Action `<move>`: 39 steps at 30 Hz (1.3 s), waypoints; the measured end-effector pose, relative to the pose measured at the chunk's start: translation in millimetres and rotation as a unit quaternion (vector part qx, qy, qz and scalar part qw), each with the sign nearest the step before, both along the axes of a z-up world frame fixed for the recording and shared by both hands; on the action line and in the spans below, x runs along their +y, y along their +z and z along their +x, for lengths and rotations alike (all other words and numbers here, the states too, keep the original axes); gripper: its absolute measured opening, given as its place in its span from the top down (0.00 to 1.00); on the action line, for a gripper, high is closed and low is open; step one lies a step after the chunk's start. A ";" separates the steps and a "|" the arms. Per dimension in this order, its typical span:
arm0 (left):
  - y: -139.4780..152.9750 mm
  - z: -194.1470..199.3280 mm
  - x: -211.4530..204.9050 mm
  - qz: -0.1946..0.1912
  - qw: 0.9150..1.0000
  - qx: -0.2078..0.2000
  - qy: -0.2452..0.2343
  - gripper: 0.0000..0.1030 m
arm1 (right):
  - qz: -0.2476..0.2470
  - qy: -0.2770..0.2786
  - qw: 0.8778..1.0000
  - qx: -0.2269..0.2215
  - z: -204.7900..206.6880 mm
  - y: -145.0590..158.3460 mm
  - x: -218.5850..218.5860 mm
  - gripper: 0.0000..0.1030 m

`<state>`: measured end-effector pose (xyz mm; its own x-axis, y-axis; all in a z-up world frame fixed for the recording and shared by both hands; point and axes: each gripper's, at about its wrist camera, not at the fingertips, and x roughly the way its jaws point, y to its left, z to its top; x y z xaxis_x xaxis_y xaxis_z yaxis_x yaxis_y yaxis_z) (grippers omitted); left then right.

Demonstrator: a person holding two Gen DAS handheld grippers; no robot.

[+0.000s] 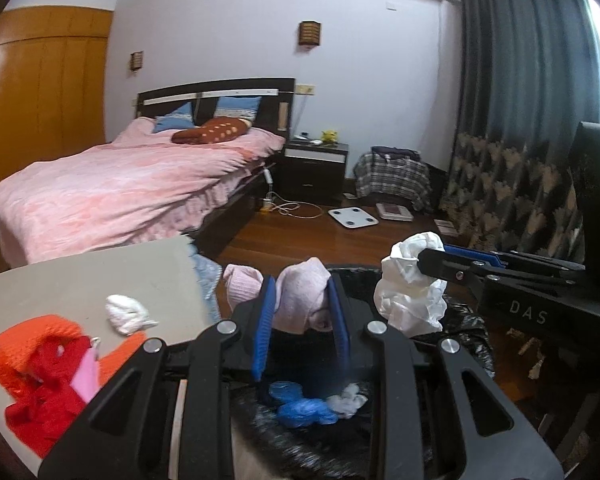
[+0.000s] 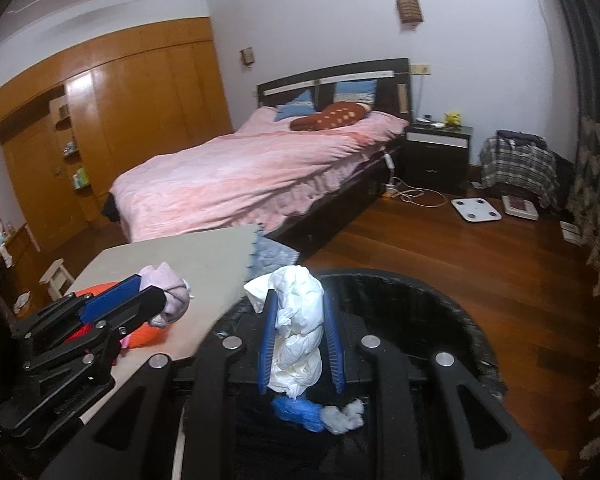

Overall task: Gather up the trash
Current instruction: 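Carry both items over the black bin and open both tools, then move both tools back to the red cloth pile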

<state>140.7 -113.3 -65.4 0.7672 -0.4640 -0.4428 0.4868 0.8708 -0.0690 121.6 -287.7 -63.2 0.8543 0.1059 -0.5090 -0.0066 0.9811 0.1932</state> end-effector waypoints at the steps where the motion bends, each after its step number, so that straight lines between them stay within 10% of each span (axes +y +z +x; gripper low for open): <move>1: -1.8 0.9 -6.3 -0.001 1.000 0.002 -0.007 0.75 | 0.000 -0.005 1.000 0.002 -0.4 -1.4 -4.2 0.78; 8: -15.8 6.5 -34.1 0.000 0.999 0.021 -0.046 0.68 | -0.005 -0.041 0.999 0.015 0.0 -11.7 -30.2 0.71; 18: -20.7 8.9 -11.2 0.003 1.000 0.023 -0.009 0.27 | -0.014 -0.072 0.997 -0.002 -7.6 -8.6 -33.8 0.07; 24: -11.2 9.0 27.7 0.014 0.999 0.016 0.046 0.13 | -0.003 -0.056 0.998 -0.007 -0.9 -4.7 -16.3 0.05; 39: -7.5 -2.0 144.2 0.040 0.983 0.010 0.181 0.12 | 0.013 0.064 0.998 -0.013 33.9 -6.6 90.9 0.05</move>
